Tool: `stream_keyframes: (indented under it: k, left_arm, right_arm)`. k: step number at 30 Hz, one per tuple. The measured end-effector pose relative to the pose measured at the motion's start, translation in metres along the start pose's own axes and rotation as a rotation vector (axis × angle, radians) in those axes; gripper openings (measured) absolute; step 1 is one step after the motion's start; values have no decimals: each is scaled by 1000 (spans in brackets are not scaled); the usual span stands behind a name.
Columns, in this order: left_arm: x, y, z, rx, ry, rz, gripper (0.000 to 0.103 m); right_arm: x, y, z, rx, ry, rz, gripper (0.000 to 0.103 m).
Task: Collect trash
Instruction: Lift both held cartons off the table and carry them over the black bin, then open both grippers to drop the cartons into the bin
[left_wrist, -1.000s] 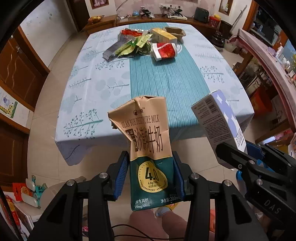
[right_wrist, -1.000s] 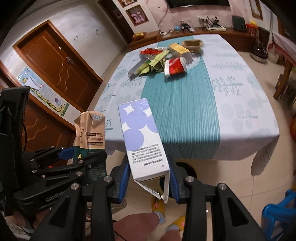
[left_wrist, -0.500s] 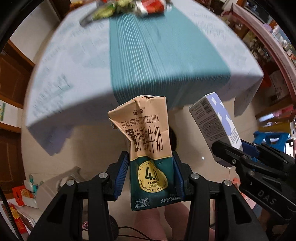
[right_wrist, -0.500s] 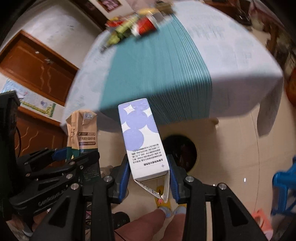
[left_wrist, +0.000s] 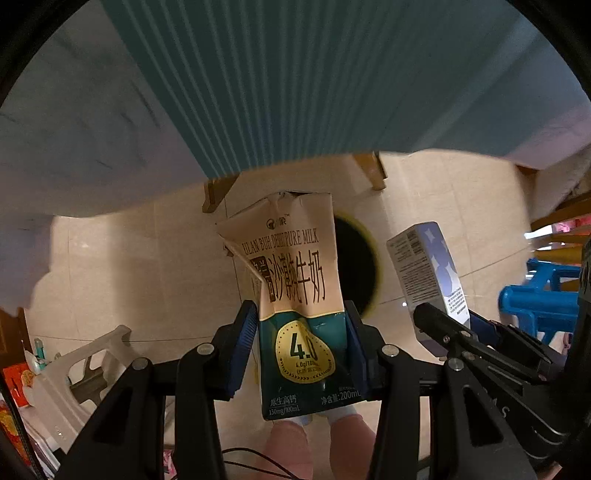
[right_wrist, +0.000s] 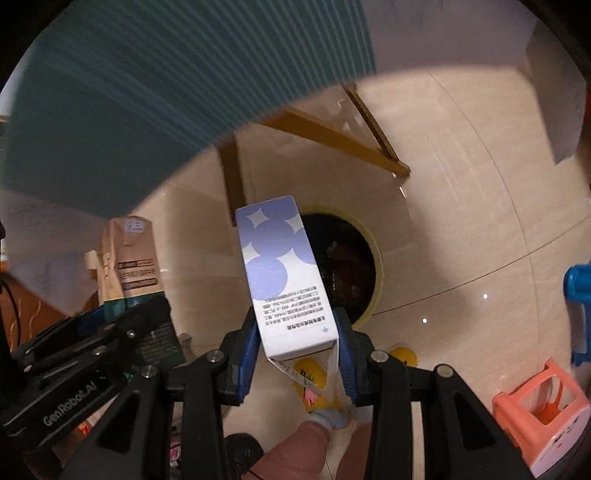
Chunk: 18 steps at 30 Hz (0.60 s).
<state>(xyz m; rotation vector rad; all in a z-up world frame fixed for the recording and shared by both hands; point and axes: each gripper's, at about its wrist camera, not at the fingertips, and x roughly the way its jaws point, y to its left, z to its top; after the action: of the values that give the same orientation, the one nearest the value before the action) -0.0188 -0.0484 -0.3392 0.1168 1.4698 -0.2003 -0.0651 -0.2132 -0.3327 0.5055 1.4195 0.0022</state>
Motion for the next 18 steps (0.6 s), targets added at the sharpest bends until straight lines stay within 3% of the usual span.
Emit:
stream_keyframes:
  k: [9,11,12,14,18]
  left_arm:
    - [73,5,3,13,8,21,47]
    - [81,2,3,4,11,23,66]
    - [84,3,4,-3,6,23,71]
    - [86,5,6,-21,-11,39,89]
    - [84,22,10,-49,-39,47,95]
  right_arm:
    - [91,-17,10,19,14,8,41]
    - [100,-17,13,23,7,8,41]
    - [106,-18,14,27,1,8,45]
    - [111,-19,17,29,-5,-3,54]
    - [114,-22,15,43,-12,-18,57]
